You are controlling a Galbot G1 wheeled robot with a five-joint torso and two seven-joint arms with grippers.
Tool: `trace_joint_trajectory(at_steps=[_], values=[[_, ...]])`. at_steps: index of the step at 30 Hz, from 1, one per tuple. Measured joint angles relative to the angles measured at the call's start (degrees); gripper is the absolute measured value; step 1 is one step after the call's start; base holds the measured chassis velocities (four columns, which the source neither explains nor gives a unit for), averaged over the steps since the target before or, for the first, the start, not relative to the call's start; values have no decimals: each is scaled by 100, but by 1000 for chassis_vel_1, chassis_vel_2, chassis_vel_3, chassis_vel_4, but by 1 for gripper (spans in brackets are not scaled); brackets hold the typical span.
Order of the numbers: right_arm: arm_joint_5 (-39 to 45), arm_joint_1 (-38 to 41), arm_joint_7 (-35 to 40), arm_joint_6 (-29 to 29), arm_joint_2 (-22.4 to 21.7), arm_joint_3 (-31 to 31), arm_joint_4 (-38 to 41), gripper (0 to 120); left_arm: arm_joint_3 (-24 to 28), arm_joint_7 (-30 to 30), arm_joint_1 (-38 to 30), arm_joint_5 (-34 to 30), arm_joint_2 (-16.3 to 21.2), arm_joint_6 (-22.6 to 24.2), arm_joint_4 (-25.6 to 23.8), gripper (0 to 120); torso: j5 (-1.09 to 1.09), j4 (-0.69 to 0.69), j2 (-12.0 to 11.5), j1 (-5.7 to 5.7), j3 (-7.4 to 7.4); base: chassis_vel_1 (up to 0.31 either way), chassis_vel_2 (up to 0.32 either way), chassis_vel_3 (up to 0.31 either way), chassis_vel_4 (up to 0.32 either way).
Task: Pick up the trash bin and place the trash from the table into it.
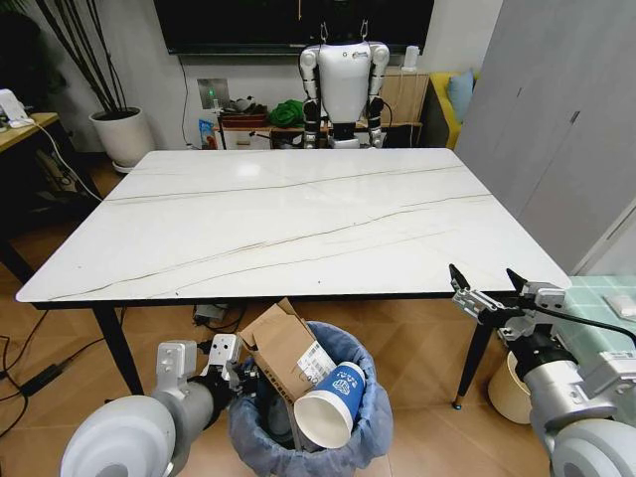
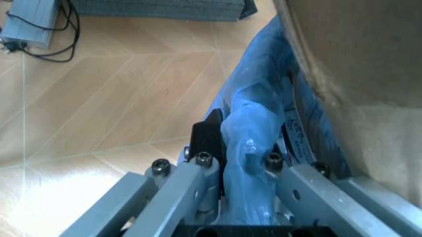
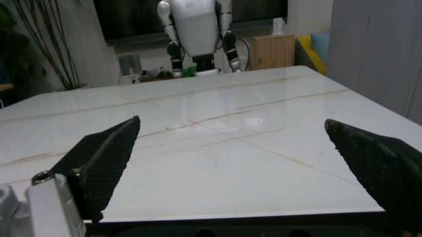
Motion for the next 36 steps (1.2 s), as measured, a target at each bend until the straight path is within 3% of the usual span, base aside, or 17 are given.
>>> trace_joint_trajectory(at_steps=[13,36], values=[[-74,101,-43,76,49,-137,-84,100,43,-29,-185,-140,55,0,23,3,0,0,-293,-131,-162,0,0,0,0],[-256,120,-94,177,134,-170,-256,100,-127,86,197,53,-59,-1,65,3,0,0,-917,-402,-514,0,0,0,0]])
